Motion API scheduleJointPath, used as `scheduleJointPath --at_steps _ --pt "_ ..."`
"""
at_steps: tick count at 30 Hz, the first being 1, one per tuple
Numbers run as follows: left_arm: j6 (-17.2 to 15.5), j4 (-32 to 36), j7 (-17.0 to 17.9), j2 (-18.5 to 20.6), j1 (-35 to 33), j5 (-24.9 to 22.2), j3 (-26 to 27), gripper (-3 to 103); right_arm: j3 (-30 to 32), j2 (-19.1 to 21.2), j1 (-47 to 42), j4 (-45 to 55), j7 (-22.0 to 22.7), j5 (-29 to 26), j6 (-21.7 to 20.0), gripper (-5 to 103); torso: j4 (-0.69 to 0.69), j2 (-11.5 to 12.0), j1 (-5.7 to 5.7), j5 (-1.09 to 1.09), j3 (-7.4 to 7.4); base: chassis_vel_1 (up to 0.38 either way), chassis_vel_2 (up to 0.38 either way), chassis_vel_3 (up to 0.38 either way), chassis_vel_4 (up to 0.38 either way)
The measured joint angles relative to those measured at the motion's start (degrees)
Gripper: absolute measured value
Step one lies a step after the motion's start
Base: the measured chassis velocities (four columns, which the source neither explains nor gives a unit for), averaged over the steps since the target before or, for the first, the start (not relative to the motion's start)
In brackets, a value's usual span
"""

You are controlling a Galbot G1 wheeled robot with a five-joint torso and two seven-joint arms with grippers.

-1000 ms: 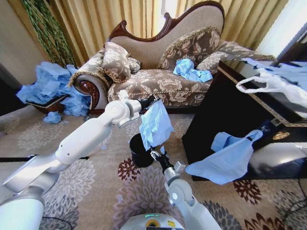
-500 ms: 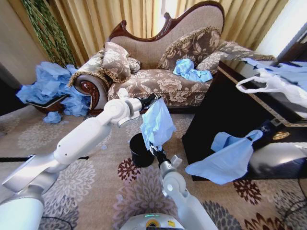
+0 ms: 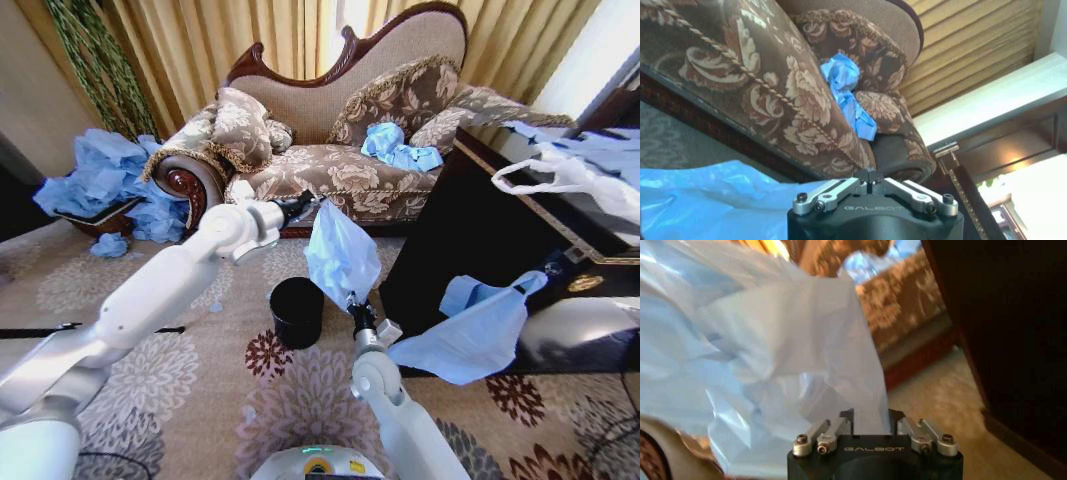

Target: Place a garbage bag over the trash bin.

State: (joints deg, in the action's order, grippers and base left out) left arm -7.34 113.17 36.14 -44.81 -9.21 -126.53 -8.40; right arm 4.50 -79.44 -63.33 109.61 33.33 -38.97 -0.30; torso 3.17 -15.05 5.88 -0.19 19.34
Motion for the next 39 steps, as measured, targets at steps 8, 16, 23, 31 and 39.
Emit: scheduleJointPath --at_steps 8,16,23,31,39 --pt "-0.1 5.2 -0.8 6.9 -9.2 -1.1 7.4 0 -0.5 -0.5 2.5 -2.3 -2.5 3.7 2.5 2 -0.01 0.0 -0.01 -0.01 0.00 0.000 0.000 0.000 0.000" --pt "0.1 9.9 -2.1 12.5 -19.3 -1.5 14.7 0 -1.7 0.4 3.0 -1.8 -1.9 6.6 3.2 0 0.00 0.0 -0.01 -0.01 0.00 0.000 0.000 0.000 0.000" --pt "0.1 12.4 -3.5 13.5 -24.8 -1.4 18.5 0 -2.2 2.3 1.0 1.7 -2.1 7.4 4.0 0 0.01 0.0 -0.01 0.00 -0.01 0.000 0.000 0.000 0.000" --pt "-0.4 12.7 -4.9 11.1 -30.4 1.2 21.4 0 -2.1 2.5 1.0 2.2 -2.9 7.7 5.8 0 -0.02 0.0 -0.01 -0.01 -0.01 0.000 0.000 0.000 0.000" --pt "-0.9 11.4 -5.4 8.5 -34.9 2.7 24.0 0 -1.9 4.3 1.2 3.0 -3.0 6.3 5.9 0 -0.02 0.0 -0.01 0.00 -0.01 0.000 0.000 0.000 0.000"
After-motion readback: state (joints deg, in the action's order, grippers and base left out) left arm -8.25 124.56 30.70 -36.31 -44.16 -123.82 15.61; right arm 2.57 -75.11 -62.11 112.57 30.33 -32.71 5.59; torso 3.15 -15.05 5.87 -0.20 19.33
